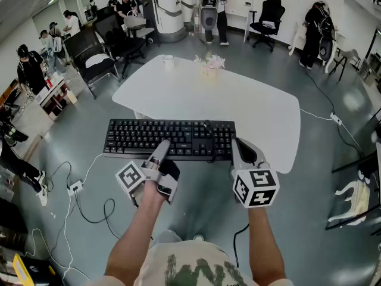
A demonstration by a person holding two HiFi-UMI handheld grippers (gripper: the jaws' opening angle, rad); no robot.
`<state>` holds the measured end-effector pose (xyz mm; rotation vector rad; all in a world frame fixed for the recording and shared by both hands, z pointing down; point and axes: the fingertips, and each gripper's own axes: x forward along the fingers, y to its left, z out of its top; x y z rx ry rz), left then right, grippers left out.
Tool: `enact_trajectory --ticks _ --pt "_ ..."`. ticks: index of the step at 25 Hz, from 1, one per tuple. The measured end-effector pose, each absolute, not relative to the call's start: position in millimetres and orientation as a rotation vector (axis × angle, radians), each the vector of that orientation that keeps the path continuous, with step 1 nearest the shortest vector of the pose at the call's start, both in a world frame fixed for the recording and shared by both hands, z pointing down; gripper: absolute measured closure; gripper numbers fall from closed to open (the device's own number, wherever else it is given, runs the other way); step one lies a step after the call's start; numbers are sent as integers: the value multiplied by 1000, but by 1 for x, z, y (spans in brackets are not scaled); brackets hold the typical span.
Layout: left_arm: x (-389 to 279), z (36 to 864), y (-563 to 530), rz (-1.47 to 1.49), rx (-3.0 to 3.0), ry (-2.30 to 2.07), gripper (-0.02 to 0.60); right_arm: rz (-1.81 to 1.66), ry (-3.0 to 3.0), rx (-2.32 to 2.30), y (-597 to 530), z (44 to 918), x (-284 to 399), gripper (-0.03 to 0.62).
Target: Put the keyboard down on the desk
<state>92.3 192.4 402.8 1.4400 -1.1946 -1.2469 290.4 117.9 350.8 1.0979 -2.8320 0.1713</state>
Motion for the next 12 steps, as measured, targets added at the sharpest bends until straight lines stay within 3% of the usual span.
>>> enact_trajectory --ticks 12 --pt "89 410 188 -1243 1445 -1190 492 179 -2836 1126 113 355 286 594"
